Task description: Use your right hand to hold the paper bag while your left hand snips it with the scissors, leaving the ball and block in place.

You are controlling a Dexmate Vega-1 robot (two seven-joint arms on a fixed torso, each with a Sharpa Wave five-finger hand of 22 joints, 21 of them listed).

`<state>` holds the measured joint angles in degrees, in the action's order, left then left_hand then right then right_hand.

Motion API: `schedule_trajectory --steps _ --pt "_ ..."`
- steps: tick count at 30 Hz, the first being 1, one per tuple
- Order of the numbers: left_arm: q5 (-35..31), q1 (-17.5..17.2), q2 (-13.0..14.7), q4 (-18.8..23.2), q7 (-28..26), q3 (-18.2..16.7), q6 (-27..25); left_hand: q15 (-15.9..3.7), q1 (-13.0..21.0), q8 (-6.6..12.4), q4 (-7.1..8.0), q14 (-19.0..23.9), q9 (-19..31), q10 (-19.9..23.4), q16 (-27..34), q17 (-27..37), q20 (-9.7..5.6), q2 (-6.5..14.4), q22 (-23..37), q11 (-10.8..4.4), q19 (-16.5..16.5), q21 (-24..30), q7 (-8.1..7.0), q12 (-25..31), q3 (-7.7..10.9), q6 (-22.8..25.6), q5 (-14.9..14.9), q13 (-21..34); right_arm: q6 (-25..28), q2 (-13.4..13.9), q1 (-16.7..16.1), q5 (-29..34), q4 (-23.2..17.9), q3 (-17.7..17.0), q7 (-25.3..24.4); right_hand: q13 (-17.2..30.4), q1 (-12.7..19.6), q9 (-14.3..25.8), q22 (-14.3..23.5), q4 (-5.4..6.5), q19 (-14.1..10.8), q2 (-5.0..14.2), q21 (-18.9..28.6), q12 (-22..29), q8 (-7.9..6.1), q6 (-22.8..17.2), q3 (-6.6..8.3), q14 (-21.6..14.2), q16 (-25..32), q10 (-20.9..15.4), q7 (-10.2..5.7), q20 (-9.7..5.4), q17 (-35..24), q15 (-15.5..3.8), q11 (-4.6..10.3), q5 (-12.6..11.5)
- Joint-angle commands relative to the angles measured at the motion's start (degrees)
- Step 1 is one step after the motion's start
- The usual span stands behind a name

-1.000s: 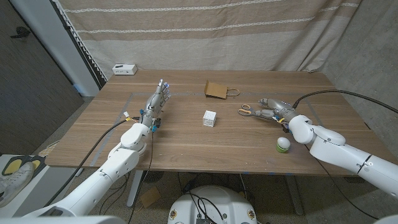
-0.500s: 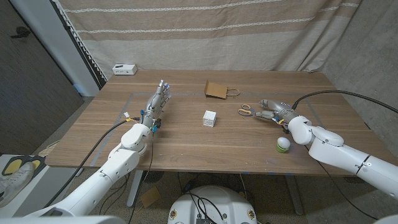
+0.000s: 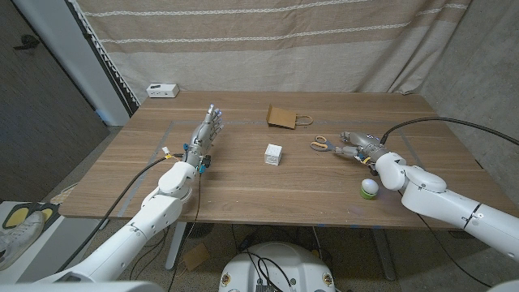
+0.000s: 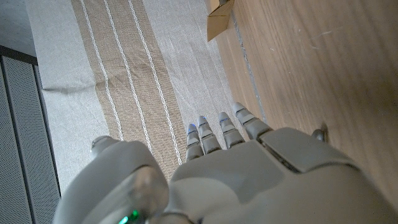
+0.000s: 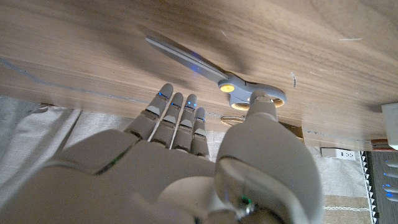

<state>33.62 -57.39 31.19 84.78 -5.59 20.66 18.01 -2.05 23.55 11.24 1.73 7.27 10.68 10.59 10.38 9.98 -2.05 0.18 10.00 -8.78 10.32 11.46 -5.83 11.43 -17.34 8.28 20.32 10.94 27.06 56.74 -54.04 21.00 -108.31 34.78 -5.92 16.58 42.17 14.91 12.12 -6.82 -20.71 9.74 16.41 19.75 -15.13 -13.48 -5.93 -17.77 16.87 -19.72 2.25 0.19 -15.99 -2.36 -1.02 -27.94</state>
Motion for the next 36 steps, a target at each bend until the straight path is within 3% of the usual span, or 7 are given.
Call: schedule_trajectory --steps 1,8,22,27,33,36 --pt "-0.15 -0.29 0.05 0.4 -0.32 0.07 -0.16 -8.36 0.24 0.21 0.32 0.18 0.08 0.4 0.2 0.1 -5.19 0.22 0.2 0.08 0.39 -0.21 -0.01 0.27 -0.15 0.43 0.24 -0.03 2.11 -0.22 0.41 2.87 -0.31 1.23 0.03 0.88 -0.02 1.01 0.25 0.22 -0.42 -0.39 0.6 0.72 -1.22 -1.7 0.19 -0.14 0.7 0.69 -0.77 -0.61 -0.82 -4.43 0.46 0.58" --pt "0.16 -0.5 0.12 0.31 -0.14 -0.09 -0.08 -8.38 0.24 0.25 0.33 0.21 0.08 0.42 0.21 0.1 -5.18 0.23 0.2 0.1 0.39 -0.21 -0.01 0.27 -0.15 0.56 0.24 -0.03 3.73 -0.79 0.82 4.88 -0.35 2.29 0.39 1.91 0.12 2.06 0.46 0.32 -0.96 -0.3 1.0 1.57 -1.98 -2.01 0.5 -0.71 1.46 0.26 -1.2 -0.89 -1.66 -4.92 0.97 0.97" --pt "0.61 -0.08 -0.06 -0.88 0.8 -0.23 0.59 -8.41 0.25 0.2 0.35 0.14 0.08 0.44 0.18 0.1 -5.19 0.24 0.2 0.04 0.38 -0.21 0.0 0.27 -0.15 0.53 0.24 -0.03 5.88 -1.39 2.18 6.47 -0.57 3.7 3.24 4.1 -0.43 4.22 1.14 0.76 -1.61 -0.82 1.86 3.74 -3.51 -2.9 0.48 -1.19 2.62 -0.83 0.28 -1.22 -3.51 -4.45 0.58 1.76" --pt "0.63 0.33 -0.13 -1.28 1.12 -0.19 0.7 -8.4 0.26 0.2 0.35 0.17 0.08 0.45 0.19 0.1 -5.16 0.24 0.2 0.13 0.38 -0.22 0.03 0.27 -0.14 0.55 0.23 -0.03 6.35 -1.47 2.47 6.98 -0.54 4.1 3.81 5.05 -0.49 5.15 1.39 0.79 -1.63 -1.02 2.13 4.9 -4.11 -3.22 0.49 -1.6 3.15 -1.66 0.03 -1.33 -4.29 -4.72 1.21 1.95" --pt "0.66 0.54 -0.11 -1.42 1.25 -0.22 0.73 -8.38 0.26 0.17 0.36 0.15 0.08 0.42 0.18 0.1 -5.19 0.24 0.2 0.13 0.38 -0.22 -0.06 0.26 -0.15 0.52 0.24 -0.03 7.2 -1.38 3.32 8.25 -0.52 5.12 5.5 6.45 -0.24 6.54 1.78 0.61 -1.77 -1.29 2.6 6.16 -5.54 -4.51 0.58 -1.72 3.77 -1.84 -0.77 -1.41 -5.53 -4.95 1.43 2.14" --pt "0.73 0.55 -0.07 -1.39 1.3 -0.22 0.61 -8.4 0.27 0.16 0.36 0.17 0.08 0.41 0.19 0.1 -5.2 0.24 0.2 0.13 0.38 -0.22 -0.06 0.25 -0.14 0.5 0.24 -0.03 7.28 -1.43 3.36 8.67 -0.38 5.23 5.32 7.44 -0.52 7.54 2.06 0.74 -1.79 -1.52 2.92 6.89 -6.98 -6.33 0.45 -1.57 4.15 -1.6 -1.01 -1.43 -6.45 -4.81 1.43 2.35"
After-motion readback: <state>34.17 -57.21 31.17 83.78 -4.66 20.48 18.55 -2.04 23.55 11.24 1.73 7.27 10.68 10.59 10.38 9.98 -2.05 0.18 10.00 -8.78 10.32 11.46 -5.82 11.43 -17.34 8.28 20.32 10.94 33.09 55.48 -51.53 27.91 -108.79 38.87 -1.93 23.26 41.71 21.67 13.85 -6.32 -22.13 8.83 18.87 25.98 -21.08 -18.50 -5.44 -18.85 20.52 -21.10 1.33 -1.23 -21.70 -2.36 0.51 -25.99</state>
